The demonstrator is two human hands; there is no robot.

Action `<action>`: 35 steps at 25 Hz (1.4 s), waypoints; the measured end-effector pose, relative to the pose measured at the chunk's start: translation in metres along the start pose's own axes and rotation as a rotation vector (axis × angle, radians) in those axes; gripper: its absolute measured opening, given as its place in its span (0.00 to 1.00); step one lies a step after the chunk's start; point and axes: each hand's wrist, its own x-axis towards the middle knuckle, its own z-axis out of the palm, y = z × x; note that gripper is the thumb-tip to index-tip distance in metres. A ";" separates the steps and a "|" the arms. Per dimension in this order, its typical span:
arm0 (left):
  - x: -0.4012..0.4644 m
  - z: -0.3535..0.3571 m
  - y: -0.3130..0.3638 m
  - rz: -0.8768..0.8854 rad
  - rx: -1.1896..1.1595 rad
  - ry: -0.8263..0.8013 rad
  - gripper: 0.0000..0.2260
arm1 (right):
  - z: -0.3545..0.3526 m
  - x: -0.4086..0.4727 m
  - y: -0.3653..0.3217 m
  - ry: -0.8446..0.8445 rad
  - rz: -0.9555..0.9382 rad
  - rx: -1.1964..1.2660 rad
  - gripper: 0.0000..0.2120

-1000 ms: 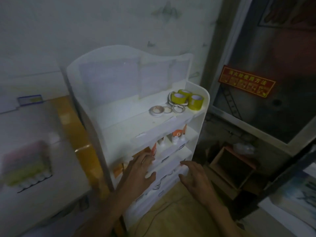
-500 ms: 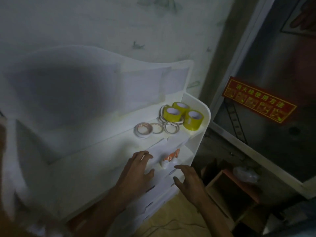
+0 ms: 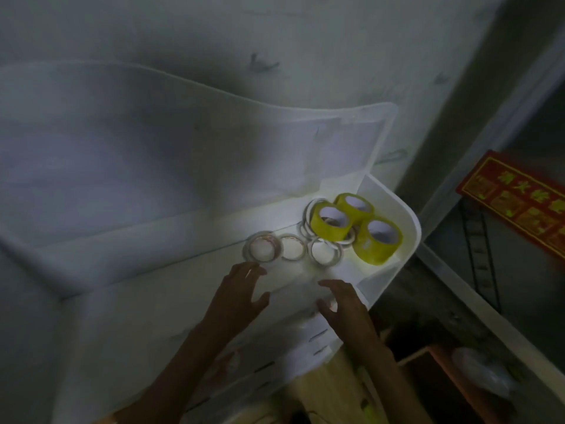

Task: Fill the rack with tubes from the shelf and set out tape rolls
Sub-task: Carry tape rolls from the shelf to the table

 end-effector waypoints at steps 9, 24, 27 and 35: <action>0.046 0.051 0.005 -0.241 0.135 0.050 0.21 | 0.020 0.094 0.075 0.021 -0.287 -0.114 0.17; 0.052 0.080 0.007 -0.402 0.107 0.150 0.13 | 0.036 0.116 0.098 0.103 -0.498 -0.098 0.11; 0.053 0.077 0.009 -0.415 0.104 0.162 0.08 | 0.033 0.117 0.097 0.090 -0.561 -0.151 0.13; 0.049 0.065 0.021 -0.385 0.075 0.196 0.05 | -0.006 0.116 0.076 0.112 -0.375 0.200 0.10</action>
